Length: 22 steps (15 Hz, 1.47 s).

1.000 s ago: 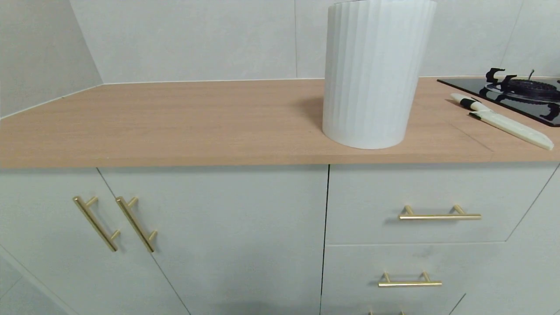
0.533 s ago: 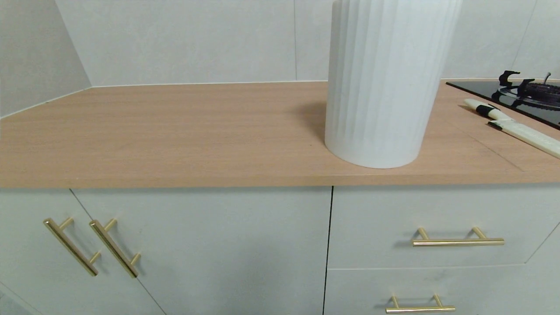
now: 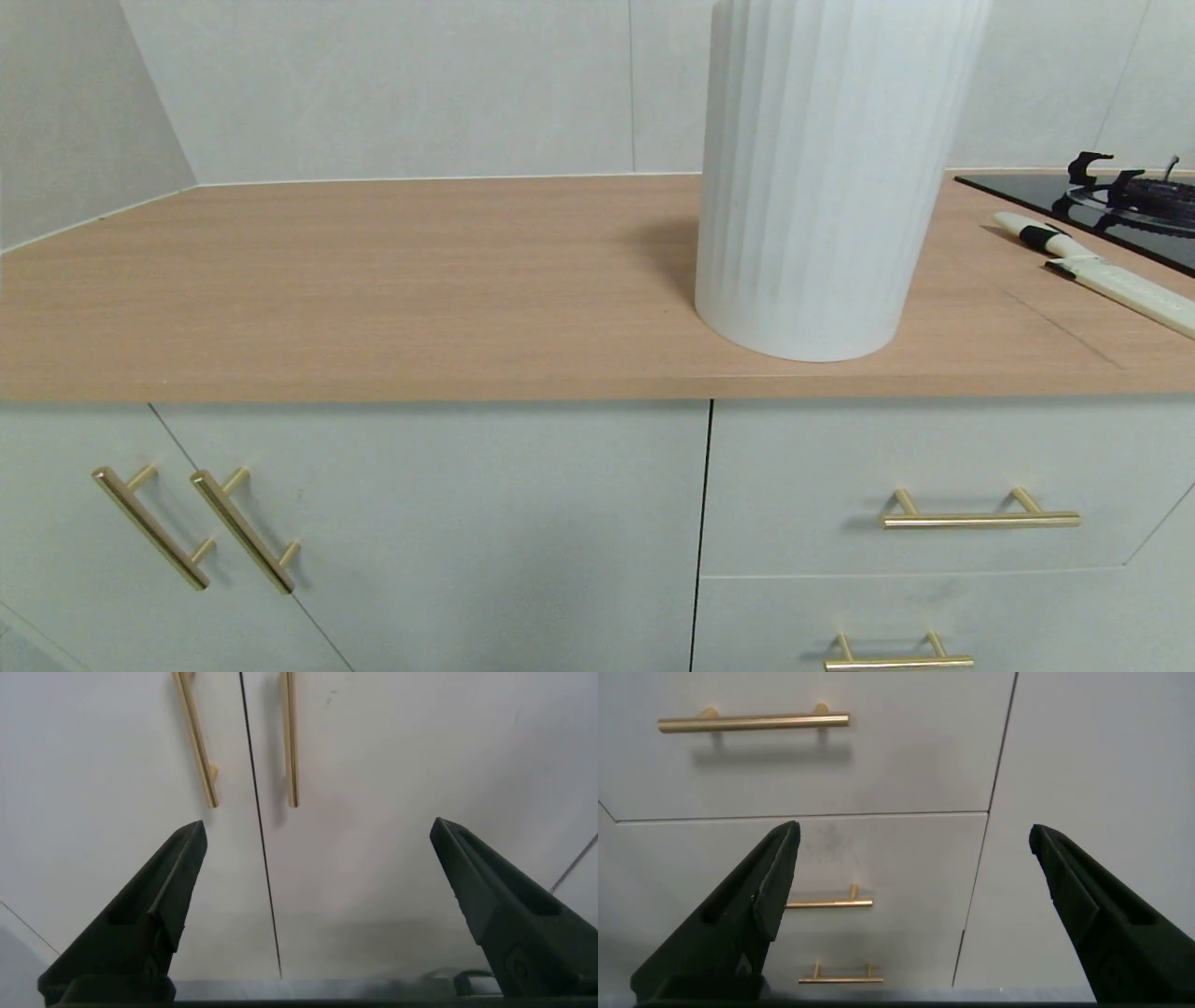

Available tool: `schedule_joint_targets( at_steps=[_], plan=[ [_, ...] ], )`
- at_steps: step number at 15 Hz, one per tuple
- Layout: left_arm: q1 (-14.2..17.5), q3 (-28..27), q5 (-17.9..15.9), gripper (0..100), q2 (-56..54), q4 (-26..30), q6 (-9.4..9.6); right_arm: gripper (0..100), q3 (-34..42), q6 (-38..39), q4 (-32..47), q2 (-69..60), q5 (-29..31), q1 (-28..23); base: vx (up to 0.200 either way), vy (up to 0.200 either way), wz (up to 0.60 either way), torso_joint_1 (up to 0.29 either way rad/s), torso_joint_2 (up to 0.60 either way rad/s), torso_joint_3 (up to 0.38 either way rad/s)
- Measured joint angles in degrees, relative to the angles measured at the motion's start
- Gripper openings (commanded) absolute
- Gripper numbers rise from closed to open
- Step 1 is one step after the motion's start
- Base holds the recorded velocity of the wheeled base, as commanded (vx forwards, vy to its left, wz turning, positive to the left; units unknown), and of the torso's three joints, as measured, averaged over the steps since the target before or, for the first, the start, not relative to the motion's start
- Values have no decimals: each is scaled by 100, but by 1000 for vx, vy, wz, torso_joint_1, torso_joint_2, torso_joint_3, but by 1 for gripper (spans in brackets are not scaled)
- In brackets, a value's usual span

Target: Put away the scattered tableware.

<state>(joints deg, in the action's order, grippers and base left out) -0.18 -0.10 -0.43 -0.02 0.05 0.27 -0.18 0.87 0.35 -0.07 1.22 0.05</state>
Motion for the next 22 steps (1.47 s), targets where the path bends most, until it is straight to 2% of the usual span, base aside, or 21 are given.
schedule_joint_targets(
  at_steps=[7, 22],
  plan=[
    [2, 0, -1, 100, 0, -2, -11, 100, 0, 6, -2, 0, 0, 0, 0, -200, 0, 2, 0, 4],
    [0, 0, -1, 100, 0, 2, -13, 100, 0, -5, -4, 0, 0, 0, 0, 0, 0, 0, 0, 0]
  ],
)
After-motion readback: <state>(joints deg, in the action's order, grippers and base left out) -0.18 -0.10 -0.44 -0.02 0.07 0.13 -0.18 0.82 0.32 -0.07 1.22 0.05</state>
